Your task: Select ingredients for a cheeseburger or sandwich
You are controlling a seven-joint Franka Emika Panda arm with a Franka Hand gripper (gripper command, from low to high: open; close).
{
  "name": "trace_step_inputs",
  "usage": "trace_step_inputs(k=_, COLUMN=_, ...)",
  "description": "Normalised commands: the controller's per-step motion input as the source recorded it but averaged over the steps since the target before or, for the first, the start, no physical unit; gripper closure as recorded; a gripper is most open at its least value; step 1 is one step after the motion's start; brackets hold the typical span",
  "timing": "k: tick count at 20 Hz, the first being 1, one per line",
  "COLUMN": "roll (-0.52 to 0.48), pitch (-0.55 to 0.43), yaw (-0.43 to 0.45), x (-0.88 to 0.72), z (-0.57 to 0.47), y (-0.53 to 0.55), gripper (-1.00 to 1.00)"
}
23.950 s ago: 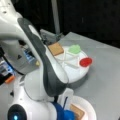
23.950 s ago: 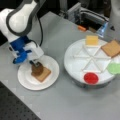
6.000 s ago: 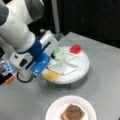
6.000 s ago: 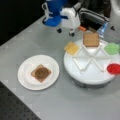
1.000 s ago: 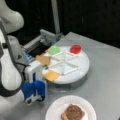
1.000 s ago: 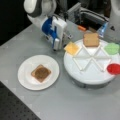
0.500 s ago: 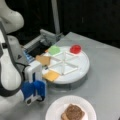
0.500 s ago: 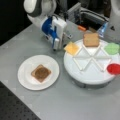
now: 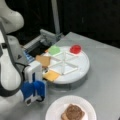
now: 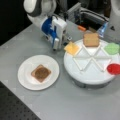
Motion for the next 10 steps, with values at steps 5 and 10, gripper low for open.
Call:
trace_step_inputs(k=5, roll=-0.043, pitch=-0.015, yaw=-0.152, x=0.06, z=0.14, y=0.12, gripper=1.00)
trace_step_inputs(k=10, roll=-0.063, pitch=-0.009, yaw=-0.147, x=0.10, z=0.16, y=0.14, gripper=1.00)
